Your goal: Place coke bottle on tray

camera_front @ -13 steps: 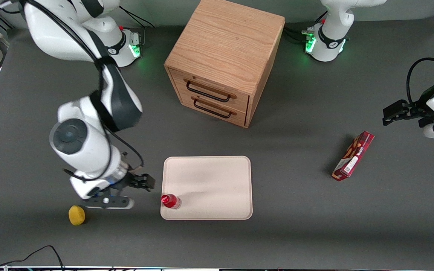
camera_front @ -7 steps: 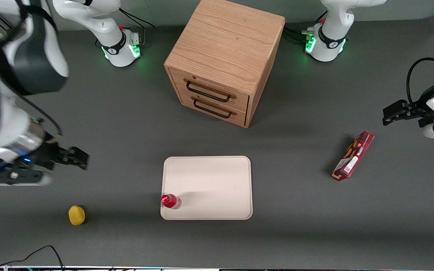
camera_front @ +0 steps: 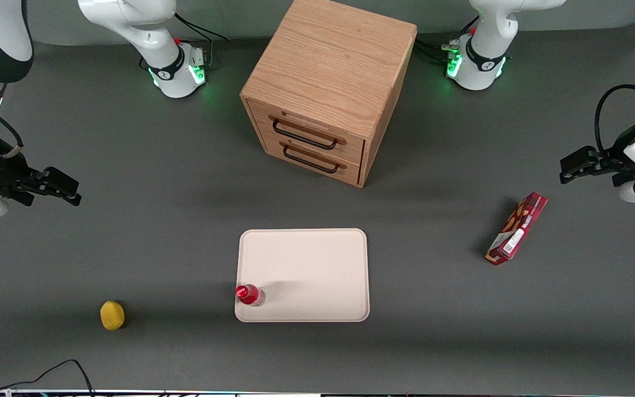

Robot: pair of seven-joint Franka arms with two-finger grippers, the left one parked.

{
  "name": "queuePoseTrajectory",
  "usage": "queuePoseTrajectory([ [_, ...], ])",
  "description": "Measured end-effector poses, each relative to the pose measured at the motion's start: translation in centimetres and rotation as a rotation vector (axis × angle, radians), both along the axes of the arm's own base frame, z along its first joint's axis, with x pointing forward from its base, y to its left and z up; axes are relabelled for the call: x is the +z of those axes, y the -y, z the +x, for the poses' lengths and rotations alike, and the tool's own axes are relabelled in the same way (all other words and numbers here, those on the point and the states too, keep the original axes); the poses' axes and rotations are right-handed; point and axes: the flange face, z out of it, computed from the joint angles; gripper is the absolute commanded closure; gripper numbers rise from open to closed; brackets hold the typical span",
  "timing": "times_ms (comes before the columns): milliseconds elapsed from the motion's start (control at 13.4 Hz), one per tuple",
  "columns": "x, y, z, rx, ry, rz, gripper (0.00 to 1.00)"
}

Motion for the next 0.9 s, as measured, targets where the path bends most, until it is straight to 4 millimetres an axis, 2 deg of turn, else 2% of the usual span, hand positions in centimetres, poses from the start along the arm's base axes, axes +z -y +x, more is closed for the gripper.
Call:
queuePoseTrajectory([
  [224,-1.29,0.77,-1.06,-0.014,0.004,0.004,0.0],
  [898,-1.43,0.7,-1.17,0.001,0.003,0.002,0.0],
])
